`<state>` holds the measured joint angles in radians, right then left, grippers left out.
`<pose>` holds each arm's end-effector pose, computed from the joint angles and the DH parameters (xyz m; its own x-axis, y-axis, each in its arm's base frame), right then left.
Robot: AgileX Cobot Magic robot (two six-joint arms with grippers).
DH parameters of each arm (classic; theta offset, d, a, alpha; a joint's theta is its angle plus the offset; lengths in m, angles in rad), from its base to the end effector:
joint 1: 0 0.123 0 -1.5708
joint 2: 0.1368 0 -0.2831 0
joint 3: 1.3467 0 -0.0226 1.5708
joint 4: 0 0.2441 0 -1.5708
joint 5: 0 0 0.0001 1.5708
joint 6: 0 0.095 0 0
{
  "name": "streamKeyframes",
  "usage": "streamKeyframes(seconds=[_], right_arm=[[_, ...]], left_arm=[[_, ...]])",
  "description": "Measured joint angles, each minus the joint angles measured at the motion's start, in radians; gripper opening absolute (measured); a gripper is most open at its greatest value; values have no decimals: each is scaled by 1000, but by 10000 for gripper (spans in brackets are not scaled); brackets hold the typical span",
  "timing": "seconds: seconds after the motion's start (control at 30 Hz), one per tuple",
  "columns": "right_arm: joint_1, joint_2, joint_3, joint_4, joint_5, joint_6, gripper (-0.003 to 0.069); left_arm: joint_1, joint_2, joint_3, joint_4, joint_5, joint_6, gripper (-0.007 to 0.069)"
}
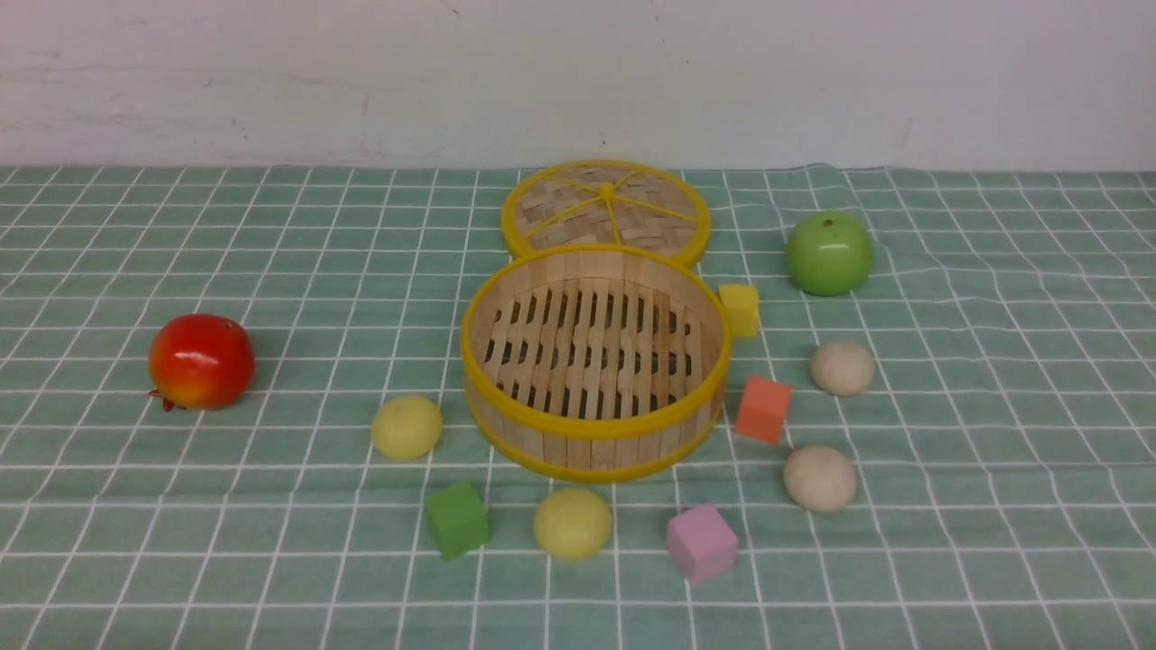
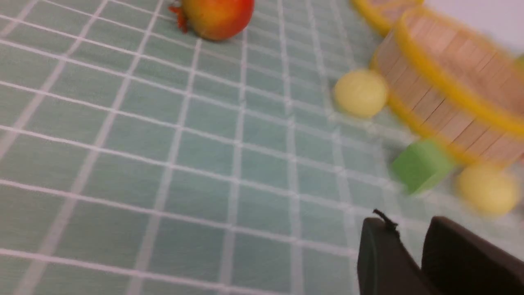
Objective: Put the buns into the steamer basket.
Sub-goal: Use the left arm to grab a steamed stuffed bun
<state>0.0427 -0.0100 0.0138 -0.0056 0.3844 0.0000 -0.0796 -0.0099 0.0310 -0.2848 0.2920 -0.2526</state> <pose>0.0512 0.0020 0.1734 -0.2959 -0.0178 -0.9551 -0.0422 0.9991 -0.0056 0.0530 -0.0120 0.1773 -0.2630 -0.4810 -0.8363 0.0301 0.8624 -0.5054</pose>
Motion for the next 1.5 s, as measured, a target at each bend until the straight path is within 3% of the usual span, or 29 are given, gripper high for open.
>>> streamKeyframes(seconds=[0.2,0.3,0.4,0.57,0.7,0.93,1.07,1.2,1.33,1.5], right_arm=[[0,0,0,-34,0,0,240],[0,0,0,-34,0,0,240],[0,0,0,-36,0,0,240],[0,0,0,-37,0,0,240],[0,0,0,-37,0,0,240],[0,0,0,-37,0,0,240],[0,0,0,-38,0,0,240],[0,0,0,-37,0,0,240],[0,0,0,-37,0,0,240],[0,0,0,-38,0,0,240]], left_arm=[[0,0,0,-349,-209,-117,162],[0,0,0,-398,-299,-93,164],[0,0,-26,-403,-285,-45,164],[-3,38,-214,-350,-106,90,124],[-3,333,-465,-254,177,171,-8],[-3,897,-799,-125,580,325,-14],[-16,1189,-944,-154,634,411,-14],[-91,1384,-1066,-135,643,428,-14],[-209,1575,-1242,-18,656,353,-14],[-183,1726,-1406,46,656,310,-14]])
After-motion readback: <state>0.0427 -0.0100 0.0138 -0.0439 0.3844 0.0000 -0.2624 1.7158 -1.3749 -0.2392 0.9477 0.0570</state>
